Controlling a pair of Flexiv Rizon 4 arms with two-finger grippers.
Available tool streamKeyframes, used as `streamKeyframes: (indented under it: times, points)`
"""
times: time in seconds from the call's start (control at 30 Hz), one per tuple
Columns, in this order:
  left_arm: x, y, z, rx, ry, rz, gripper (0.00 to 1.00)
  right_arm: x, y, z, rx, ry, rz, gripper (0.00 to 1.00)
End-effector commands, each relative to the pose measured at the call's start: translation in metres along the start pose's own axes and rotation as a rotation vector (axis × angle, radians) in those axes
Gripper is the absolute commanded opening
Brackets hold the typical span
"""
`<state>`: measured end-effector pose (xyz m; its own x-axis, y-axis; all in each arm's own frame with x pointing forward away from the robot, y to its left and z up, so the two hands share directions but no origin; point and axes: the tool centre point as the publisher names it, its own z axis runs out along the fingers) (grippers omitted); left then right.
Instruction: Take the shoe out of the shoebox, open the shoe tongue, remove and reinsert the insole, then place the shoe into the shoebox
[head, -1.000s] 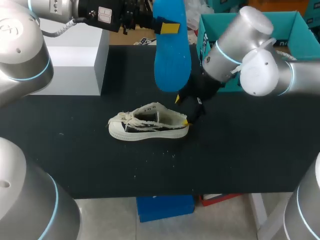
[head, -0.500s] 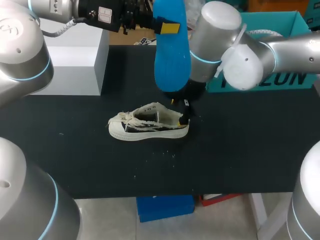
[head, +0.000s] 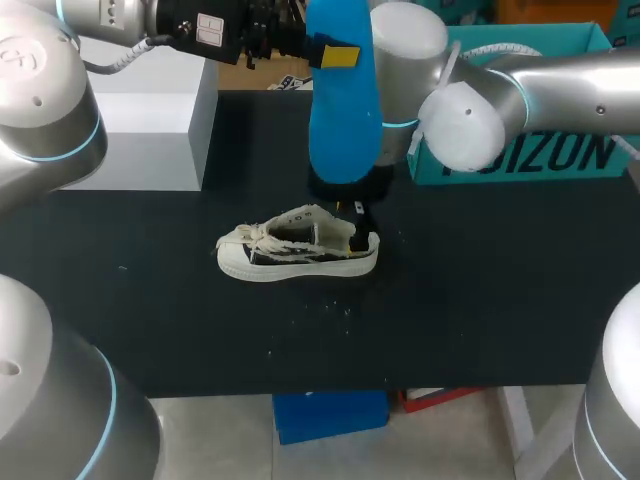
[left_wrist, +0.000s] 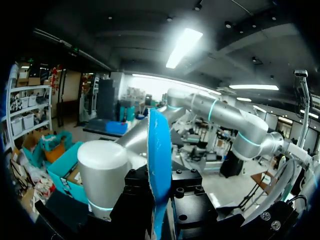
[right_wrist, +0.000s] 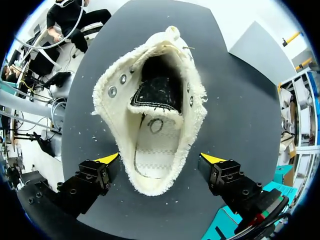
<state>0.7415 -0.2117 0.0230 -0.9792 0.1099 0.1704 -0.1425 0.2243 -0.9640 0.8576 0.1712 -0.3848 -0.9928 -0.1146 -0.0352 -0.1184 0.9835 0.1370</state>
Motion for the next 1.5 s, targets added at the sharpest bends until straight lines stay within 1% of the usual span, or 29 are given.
streamKeyframes:
  times: [0.03, 0.1, 0.17, 0.27, 0.4, 0.47, 0.5, 0.57, 0.63, 0.8, 0.93, 1.17, 1.37, 1.5]
  points:
    - [0.000, 0.001, 0.001, 0.002, -0.003, 0.002, 0.00, 0.001, 0.003, 0.000, 0.015, -0.001, 0.004, 1.00]
    - [0.000, 0.001, 0.001, 0.002, -0.003, 0.002, 0.00, 0.002, 0.004, 0.000, 0.006, -0.002, 0.005, 1.00]
    - [0.000, 0.001, 0.001, 0.002, -0.003, 0.002, 0.00, 0.003, 0.004, -0.001, -0.021, -0.006, 0.003, 1.00]
    - [0.000, 0.001, 0.001, 0.002, -0.003, 0.002, 0.00, 0.006, 0.001, -0.001, -0.119, -0.025, 0.020, 1.00]
    - [0.000, 0.001, 0.001, 0.002, -0.003, 0.002, 0.00, 0.008, -0.002, 0.000, -0.228, -0.046, 0.024, 1.00]
    - [0.000, 0.001, 0.001, 0.002, -0.003, 0.002, 0.00, 0.009, -0.003, 0.000, -0.265, -0.050, 0.015, 1.00]
    - [0.000, 0.001, 0.001, 0.002, -0.003, 0.002, 0.00, 0.010, -0.003, 0.000, -0.305, -0.059, 0.019, 1.00]
    - [0.000, 0.001, 0.001, 0.002, -0.003, 0.002, 0.00, 0.010, -0.002, 0.000, -0.358, -0.072, 0.021, 1.00]
    - [0.000, 0.001, 0.001, 0.002, -0.003, 0.002, 0.00, 0.010, -0.001, 0.001, -0.442, -0.084, 0.019, 1.00]
    - [0.000, 0.001, 0.001, 0.002, -0.003, 0.002, 0.00, 0.009, 0.003, 0.004, -0.593, -0.104, 0.005, 1.00]
    - [0.000, 0.001, 0.001, 0.002, -0.003, 0.002, 0.00, 0.008, 0.004, 0.008, -0.668, -0.099, -0.008, 1.00]
    - [0.000, 0.001, 0.001, 0.002, -0.003, 0.002, 0.00, 0.007, 0.002, 0.019, -0.781, -0.113, 0.018, 1.00]
    - [0.000, 0.001, 0.001, 0.002, -0.003, 0.002, 0.00, 0.006, 0.000, 0.027, -0.834, -0.116, 0.033, 1.00]
    - [0.000, 0.001, 0.001, 0.002, -0.003, 0.002, 0.00, 0.006, -0.003, 0.031, -0.853, -0.112, 0.045, 1.00]
